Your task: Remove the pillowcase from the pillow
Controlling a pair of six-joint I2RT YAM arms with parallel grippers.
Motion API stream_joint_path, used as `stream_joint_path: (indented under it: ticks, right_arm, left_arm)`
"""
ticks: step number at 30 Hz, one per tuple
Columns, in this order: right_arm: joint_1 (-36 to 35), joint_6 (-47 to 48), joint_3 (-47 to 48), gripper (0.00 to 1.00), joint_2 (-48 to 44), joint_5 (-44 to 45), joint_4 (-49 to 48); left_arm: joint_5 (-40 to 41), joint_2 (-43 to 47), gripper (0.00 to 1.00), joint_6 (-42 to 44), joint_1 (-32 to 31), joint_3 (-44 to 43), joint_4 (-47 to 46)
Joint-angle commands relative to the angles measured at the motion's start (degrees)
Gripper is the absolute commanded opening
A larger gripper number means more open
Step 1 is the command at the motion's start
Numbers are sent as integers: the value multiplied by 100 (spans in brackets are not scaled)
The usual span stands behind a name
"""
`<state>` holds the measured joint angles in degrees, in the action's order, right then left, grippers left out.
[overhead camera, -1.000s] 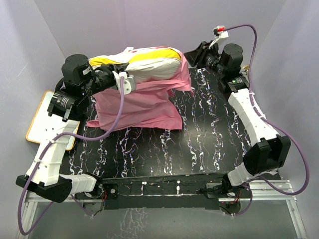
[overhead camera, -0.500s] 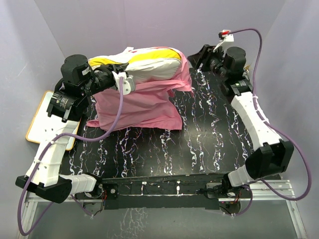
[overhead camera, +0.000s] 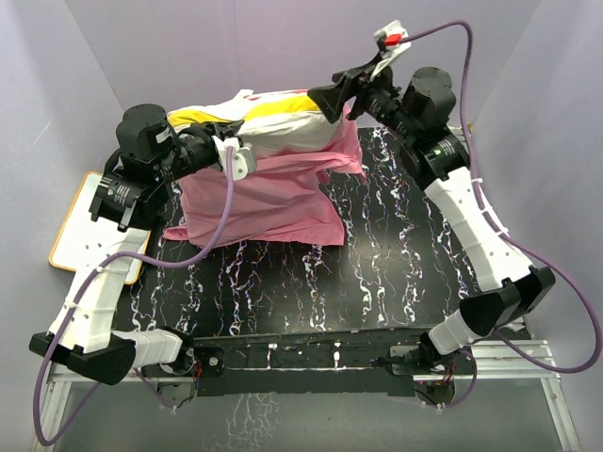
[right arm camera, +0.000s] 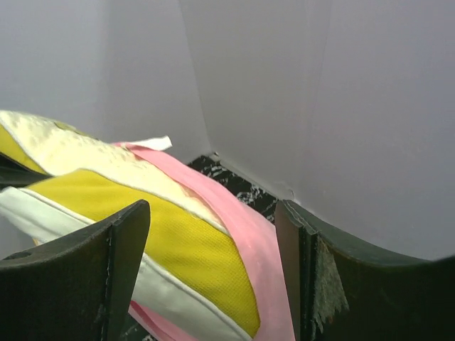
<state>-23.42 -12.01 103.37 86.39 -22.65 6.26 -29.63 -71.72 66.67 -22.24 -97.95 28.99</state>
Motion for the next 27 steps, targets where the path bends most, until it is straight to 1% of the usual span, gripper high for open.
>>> stream_joint_path:
  ticks: [1, 7, 11, 13, 20, 24, 27]
  right_arm:
    - [-22, 575, 207, 73, 233, 433, 550]
    - [5, 1114, 159, 73, 397, 1217, 874]
    - [266, 1045, -255, 72, 366, 1541, 636]
    - [436, 939, -406, 72, 382, 1553, 534]
    - [1058, 482, -655, 68, 579, 1194, 370]
    - [1578, -100, -817, 66, 650, 685, 136]
    - [1652, -187, -842, 64, 741, 471, 166]
  left_arm:
    - [-341, 310, 0, -20, -8, 33, -544]
    - [-352, 350, 0, 3, -8, 22, -494]
    - [-368, 376, 0, 6, -8, 22, -467]
    - [-387, 397, 0, -11, -8, 22, -437]
    - [-407, 482, 0, -14, -8, 116, -464]
    - [-420, 506, 0, -5, -8, 118, -461]
    - [-429, 534, 0, -14, -9, 123, -501]
